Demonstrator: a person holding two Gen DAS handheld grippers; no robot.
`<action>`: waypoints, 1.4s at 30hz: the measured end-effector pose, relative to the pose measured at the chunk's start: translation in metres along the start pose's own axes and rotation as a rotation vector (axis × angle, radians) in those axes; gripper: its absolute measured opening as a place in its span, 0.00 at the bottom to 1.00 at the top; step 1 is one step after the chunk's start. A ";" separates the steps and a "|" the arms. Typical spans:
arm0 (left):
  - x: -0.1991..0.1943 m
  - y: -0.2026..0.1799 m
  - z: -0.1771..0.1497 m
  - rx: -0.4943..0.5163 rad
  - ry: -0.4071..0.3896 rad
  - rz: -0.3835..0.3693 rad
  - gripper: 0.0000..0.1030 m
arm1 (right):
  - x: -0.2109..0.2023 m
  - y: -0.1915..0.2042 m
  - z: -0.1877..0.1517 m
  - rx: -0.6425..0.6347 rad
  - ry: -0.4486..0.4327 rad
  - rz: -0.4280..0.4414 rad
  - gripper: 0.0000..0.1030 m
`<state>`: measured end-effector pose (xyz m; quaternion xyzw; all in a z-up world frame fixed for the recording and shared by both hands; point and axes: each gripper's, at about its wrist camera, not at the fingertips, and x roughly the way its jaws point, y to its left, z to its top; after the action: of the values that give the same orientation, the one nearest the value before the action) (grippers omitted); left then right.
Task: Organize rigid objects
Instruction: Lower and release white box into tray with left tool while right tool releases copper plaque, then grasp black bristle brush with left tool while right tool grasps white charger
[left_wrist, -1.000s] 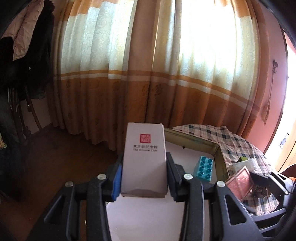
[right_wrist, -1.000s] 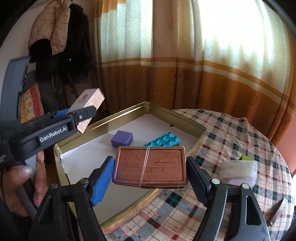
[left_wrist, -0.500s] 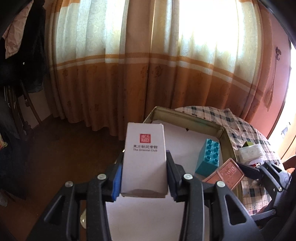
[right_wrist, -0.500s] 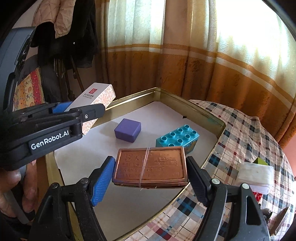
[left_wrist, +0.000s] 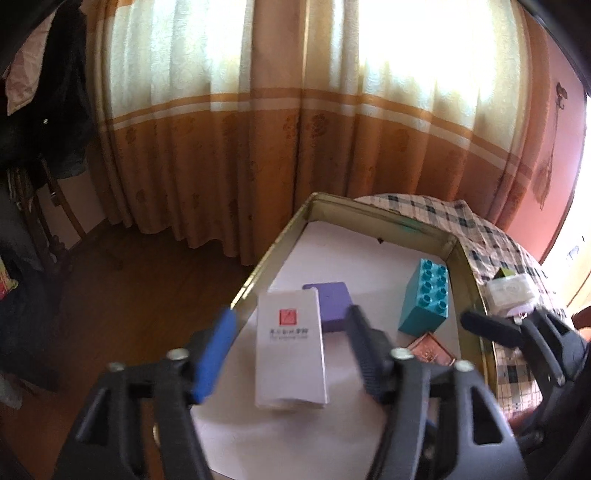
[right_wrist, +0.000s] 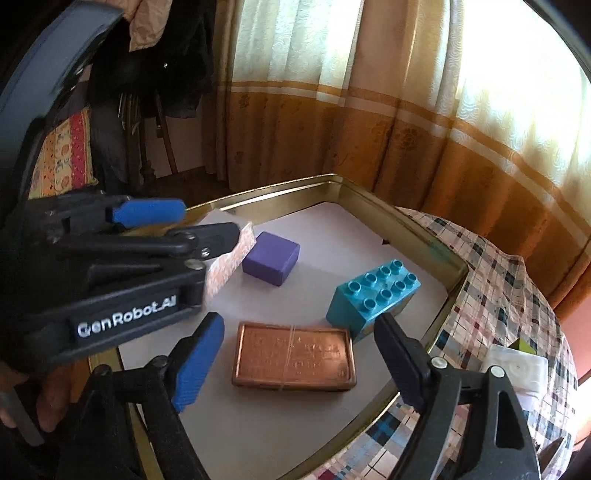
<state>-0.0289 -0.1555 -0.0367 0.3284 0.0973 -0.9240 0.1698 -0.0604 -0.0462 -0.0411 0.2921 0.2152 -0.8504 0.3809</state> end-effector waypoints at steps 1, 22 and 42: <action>-0.001 0.001 0.000 -0.006 -0.005 -0.001 0.73 | -0.003 -0.001 -0.003 0.004 -0.002 -0.004 0.83; -0.043 -0.046 -0.017 -0.050 -0.092 -0.077 0.94 | -0.109 -0.072 -0.102 0.192 -0.022 -0.099 0.84; -0.058 -0.121 -0.051 0.113 -0.055 -0.188 0.97 | -0.116 -0.113 -0.164 0.360 0.080 -0.122 0.84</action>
<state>-0.0032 -0.0147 -0.0300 0.3012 0.0709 -0.9486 0.0661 -0.0307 0.1802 -0.0689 0.3757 0.0919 -0.8843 0.2615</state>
